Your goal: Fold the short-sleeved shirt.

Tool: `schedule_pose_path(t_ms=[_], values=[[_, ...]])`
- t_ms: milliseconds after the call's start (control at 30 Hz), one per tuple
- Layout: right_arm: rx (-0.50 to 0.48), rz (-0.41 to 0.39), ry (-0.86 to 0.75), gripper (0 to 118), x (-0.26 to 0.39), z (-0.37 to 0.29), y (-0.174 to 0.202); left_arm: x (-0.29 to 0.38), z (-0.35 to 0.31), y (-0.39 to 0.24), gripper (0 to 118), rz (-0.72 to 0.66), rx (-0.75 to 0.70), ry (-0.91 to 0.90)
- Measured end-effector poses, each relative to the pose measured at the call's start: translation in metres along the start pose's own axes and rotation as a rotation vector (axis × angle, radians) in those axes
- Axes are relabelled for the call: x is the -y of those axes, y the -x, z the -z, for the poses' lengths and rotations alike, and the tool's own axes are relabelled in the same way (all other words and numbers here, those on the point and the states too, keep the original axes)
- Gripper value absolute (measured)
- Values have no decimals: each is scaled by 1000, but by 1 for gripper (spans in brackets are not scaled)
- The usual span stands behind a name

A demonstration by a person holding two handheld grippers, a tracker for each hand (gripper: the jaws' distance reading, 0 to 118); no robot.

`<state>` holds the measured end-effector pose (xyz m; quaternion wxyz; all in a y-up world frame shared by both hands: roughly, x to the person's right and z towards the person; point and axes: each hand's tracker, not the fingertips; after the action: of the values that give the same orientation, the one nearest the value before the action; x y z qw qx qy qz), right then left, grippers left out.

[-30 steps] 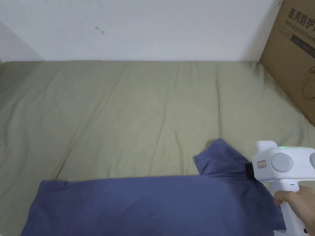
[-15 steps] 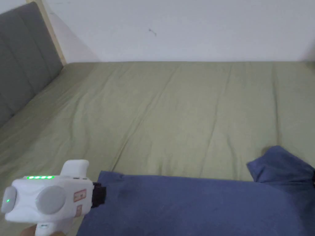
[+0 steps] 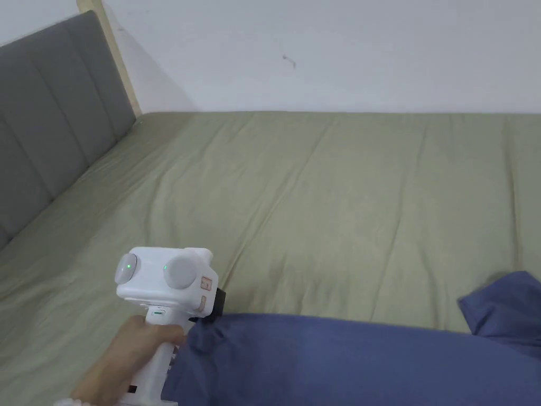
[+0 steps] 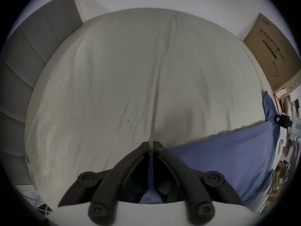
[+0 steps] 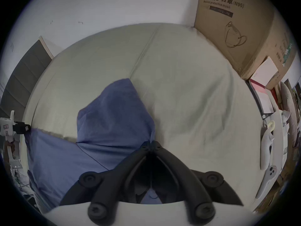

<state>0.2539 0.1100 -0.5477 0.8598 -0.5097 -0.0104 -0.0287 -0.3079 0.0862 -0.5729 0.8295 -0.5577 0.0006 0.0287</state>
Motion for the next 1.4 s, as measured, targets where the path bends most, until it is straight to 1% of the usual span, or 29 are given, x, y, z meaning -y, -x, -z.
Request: schedule_pose_path(t_ms=[100, 167, 267, 333, 367, 433, 533, 600, 633, 700, 767, 800, 833, 867, 900, 933, 967, 1000, 1033, 1100, 1133, 1167, 1200, 1233, 1267, 1300, 1333, 1367, 1400], values=[[-2, 17, -60, 0, 6, -30, 3, 11, -30, -6, 3, 36, -5, -16], [11, 6, -74, 0, 13, -53, 6, 23, -56, -7, 3, 58, -7, -50], [7, -11, -110, 0, 33, -88, -2, 49, -100, -7, 3, 80, -6, -117], [-1, -8, -141, 0, 55, -114, -10, 72, -126, -5, 3, 94, 10, -150], [10, -5, -182, 0, 68, -131, -12, 87, -139, -3, 3, 83, 18, -171], [12, -17, -222, 0, 98, -162, -14, 119, -165, -2, 3, 77, 37, -180], [1, -19, -206, 0, 149, -191, -21, 171, -187, 4, 3, 90, 52, -194], [-9, -18, -181, 0, 183, -199, -26, 201, -189, 10, 3, 93, 59, -179], [7, -5, -178, 0, 202, -202, -29, 217, -186, 13, 3, 92, 54, -155], [-11, 57, -125, 0, 237, -199, -36, 240, -177, 17, 3, 82, 25, -93], [-23, 93, -62, 0, 267, -187, -38, 263, -166, 15, 3, 92, 1, -62], [-2, 89, -32, 0, 283, -179, -37, 271, -158, 13, 3, 87, 2, -54], [-1, 60, -12, 0, 294, -174, -34, 278, -152, 10, 3, 104, 6, -21], [29, 34, 0, 0, 305, -168, -32, 283, -148, 8, 4, 107, -3, -21], [67, 16, -1, 2, 311, -165, -28, 287, -145, 8, 17, 103, -5, -26], [99, 2, -5, 16, 315, -162, -24, 288, -140, 14, 40, 96, -8, -26], [151, -5, 2, 42, 317, -160, -21, 288, -140, 15, 69, 77, -31, -31], [171, -10, 4, 79, 316, -161, -18, 287, -141, 17, 100, 59, -48, -42], [161, -5, -8, 91, 314, -164, -16, 286, -146, 21, 104, 41, -38, -64], [156, -2, -48, 90, 306, -176, -9, 282, -160, 30, 101, -25, 27, -106], [150, -13, -65, 90, 299, -183, -6, 281, -165, 35, 100, -71, 56, -116], [158, -31, -68, 88, 293, -188, 1, 280, -168, 40, 97, -106, 84, -129], [140, -61, -110, 80, 287, -193, 10, 281, -174, 43, 76, -141, 112, -140], [124, -79, -135, 57, 280, -196, 20, 282, -178, 47, 45, -182, 128, -164], [105, -81, -159, 29, 272, -200, 31, 283, -177, 51, 9, -198, 138, -171], [76, -73, -181, 10, 267, -199, 41, 284, -174, 53, 0, -196, 130, -175], [48, -65, -196, 8, 261, -195, 53, 290, -175, 51, 0, -227, 110, -207], [10, -59, -195, 6, 255, -190, 67, 295, -173, 51, 0, -239, 56, -221], [-17, -67, -180, 0, 250, -185, 77, 301, -174, 52, 0, -260, -15, -270]])
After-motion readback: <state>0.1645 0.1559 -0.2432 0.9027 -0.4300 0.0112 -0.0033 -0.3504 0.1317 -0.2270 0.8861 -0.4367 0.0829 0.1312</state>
